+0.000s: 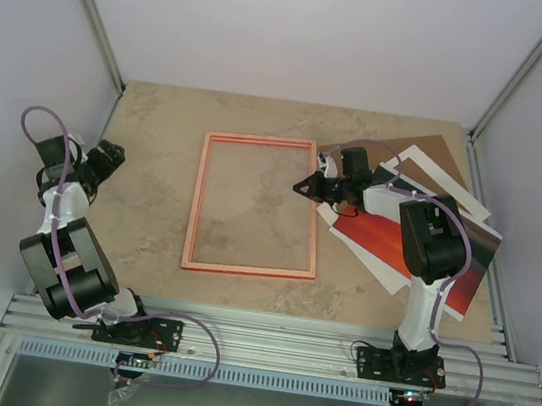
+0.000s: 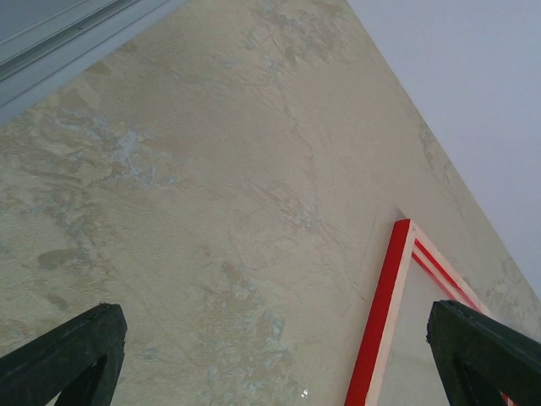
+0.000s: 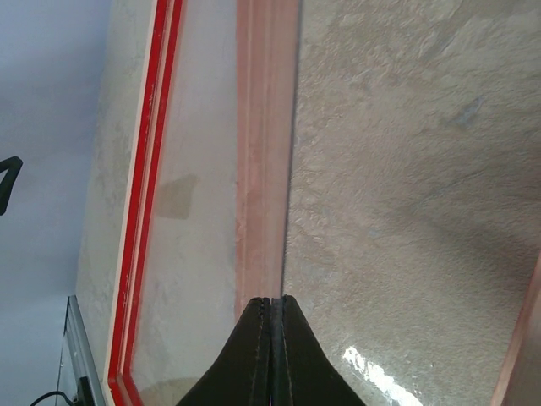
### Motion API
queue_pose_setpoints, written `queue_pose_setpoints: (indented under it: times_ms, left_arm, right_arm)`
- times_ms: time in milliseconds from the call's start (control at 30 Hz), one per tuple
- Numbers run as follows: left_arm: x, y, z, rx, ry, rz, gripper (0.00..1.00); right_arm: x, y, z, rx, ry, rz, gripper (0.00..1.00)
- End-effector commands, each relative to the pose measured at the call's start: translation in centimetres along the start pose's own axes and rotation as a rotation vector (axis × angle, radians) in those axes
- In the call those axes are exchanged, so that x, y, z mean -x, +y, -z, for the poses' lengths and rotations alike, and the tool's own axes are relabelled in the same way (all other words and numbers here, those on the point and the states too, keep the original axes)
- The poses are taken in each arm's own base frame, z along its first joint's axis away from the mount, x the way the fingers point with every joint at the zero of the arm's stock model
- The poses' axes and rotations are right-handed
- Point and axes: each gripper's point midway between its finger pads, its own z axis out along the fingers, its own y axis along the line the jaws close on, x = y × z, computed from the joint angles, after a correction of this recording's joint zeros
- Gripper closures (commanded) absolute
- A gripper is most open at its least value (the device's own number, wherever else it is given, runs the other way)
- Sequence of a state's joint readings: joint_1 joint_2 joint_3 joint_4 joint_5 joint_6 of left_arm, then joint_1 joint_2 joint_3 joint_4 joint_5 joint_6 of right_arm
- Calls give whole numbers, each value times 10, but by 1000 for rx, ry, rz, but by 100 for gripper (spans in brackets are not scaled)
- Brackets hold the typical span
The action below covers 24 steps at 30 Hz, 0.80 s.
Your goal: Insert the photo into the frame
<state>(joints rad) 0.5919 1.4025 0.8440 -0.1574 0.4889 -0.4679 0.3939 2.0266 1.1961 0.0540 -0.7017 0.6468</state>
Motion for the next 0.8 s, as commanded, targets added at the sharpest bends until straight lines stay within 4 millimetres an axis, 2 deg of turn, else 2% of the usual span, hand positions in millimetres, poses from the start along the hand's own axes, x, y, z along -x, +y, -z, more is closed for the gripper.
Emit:
queue_pose_setpoints:
  times_ms: [0,233,500,767]
  left_arm:
    - [4,-2,-1,-7,-9,-15,1]
    - [3,0,-2,-6,-6,-15,1]
    - [-1,0,-4,-11,2,-13,1]
    - [-15,-5,-8,-20,27,-34,1]
  right_arm:
    - [0,-9,0,-28,-4,6,99]
    - [-4,-8,-2,-13,1,-6,99]
    - [1,13,-3,82,-33,13,99]
    - [5,28,-2,170,-58,11,99]
